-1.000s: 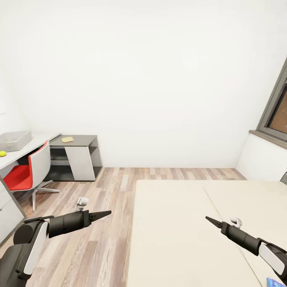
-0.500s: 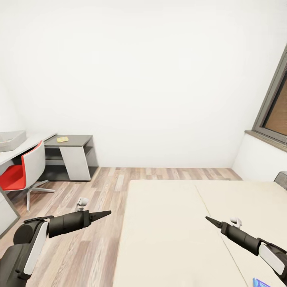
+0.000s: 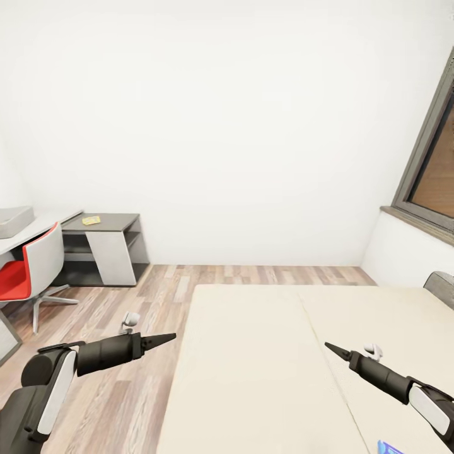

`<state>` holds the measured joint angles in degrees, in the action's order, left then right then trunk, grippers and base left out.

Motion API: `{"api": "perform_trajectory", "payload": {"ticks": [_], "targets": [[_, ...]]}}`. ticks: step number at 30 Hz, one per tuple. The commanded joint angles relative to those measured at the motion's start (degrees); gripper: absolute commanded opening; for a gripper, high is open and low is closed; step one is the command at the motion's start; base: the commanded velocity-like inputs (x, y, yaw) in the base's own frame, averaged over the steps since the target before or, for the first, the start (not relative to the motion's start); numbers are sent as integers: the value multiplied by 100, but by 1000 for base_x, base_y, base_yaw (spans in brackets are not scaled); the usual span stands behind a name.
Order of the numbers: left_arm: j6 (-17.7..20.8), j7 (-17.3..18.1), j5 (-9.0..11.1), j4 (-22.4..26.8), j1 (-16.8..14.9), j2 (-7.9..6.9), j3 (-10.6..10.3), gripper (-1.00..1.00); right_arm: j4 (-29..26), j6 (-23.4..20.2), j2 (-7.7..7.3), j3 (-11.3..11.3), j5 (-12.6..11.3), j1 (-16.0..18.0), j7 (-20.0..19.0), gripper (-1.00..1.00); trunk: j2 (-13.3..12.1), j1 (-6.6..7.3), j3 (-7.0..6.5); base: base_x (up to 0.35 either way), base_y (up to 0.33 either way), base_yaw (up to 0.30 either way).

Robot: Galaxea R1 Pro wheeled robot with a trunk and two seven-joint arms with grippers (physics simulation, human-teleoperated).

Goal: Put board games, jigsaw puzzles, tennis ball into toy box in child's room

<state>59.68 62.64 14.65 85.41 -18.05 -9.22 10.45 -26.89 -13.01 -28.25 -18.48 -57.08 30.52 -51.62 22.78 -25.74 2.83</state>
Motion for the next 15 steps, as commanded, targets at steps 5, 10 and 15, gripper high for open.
{"api": "perform_trajectory", "payload": {"ticks": [5, 10, 15], "targets": [[26, 20, -6, 2, -6, -1, 4, 100, 0, -52, -5, -24, -61, 6, -6, 100, 14, -4, 14, 0, -237, 0], [26, 20, -6, 2, -6, -1, 2, 100, 0, -52, -5, -24, -61, 6, -6, 100, 14, -4, 14, 0, -237, 0], [26, 20, -6, 2, -6, -1, 2, 100, 0, -52, -5, -24, -60, 6, -6, 100, 14, -4, 14, 0, -237, 0]]}}
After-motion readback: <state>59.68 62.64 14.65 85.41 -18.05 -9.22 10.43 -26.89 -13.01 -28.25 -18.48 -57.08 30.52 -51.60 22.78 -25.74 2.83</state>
